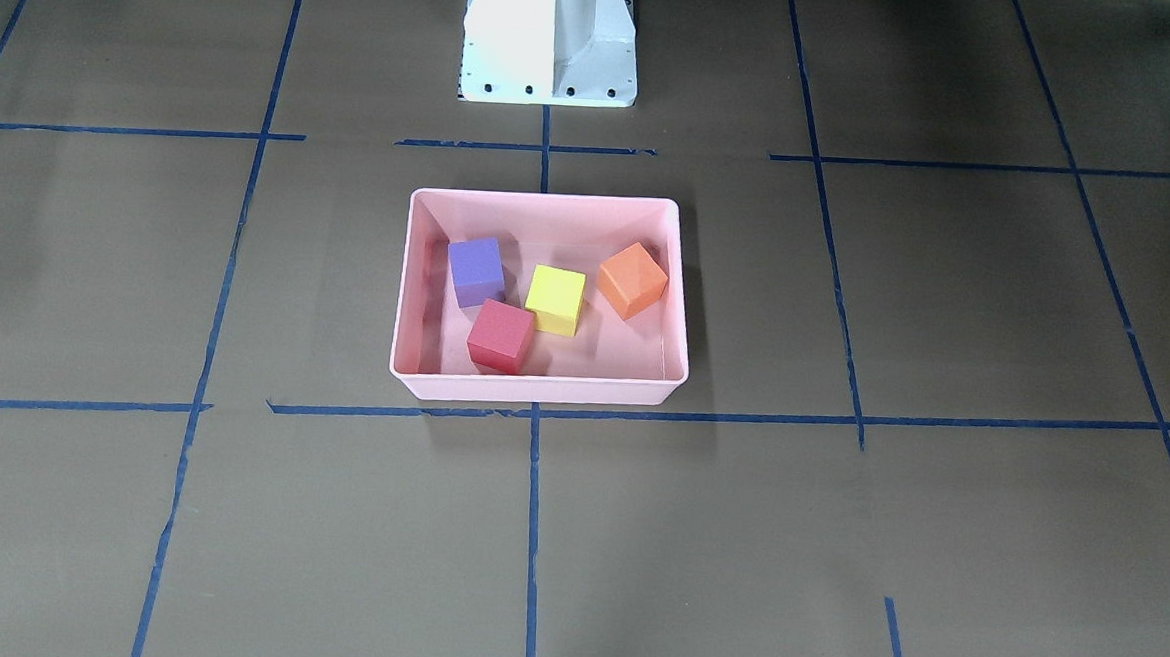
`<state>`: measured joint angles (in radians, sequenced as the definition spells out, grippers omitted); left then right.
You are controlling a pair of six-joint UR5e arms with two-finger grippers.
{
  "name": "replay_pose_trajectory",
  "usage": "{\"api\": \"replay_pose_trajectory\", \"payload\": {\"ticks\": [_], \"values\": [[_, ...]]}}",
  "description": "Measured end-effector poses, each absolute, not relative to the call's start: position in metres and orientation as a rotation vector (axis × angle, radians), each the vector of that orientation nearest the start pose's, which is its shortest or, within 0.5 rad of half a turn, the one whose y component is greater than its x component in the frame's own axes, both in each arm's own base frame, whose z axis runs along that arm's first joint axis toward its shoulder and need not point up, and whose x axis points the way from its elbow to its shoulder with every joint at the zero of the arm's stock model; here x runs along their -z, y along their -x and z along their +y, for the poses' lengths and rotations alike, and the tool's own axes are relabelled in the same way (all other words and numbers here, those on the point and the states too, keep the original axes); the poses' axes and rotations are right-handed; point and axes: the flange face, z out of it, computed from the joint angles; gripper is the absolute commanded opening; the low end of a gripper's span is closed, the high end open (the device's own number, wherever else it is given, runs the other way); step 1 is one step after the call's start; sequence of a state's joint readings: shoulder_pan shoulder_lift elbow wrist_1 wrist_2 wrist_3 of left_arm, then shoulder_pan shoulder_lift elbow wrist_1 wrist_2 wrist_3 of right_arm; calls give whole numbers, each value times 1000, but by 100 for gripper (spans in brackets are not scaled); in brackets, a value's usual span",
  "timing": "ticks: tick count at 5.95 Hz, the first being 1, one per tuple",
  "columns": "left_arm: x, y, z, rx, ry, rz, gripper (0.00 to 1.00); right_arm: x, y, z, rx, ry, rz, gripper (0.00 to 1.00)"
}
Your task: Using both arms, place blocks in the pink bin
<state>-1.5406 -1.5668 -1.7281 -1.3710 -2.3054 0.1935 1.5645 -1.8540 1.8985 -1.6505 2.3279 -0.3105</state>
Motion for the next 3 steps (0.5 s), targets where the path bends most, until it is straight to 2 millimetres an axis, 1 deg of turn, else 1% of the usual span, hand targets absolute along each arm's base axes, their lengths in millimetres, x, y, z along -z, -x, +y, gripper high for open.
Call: {"api": "replay_pose_trajectory", "payload": {"ticks": [1, 2, 3], "values": [[-628, 55, -458, -181, 6, 749, 100, -629, -62, -371, 279, -80, -760, 100], [-641, 56, -443, -170, 24, 753, 100, -628, -62, -371, 275, -80, -762, 100], [-644, 56, -438, -168, 29, 752, 100, -628, -62, -371, 274, -80, -764, 100]]}}
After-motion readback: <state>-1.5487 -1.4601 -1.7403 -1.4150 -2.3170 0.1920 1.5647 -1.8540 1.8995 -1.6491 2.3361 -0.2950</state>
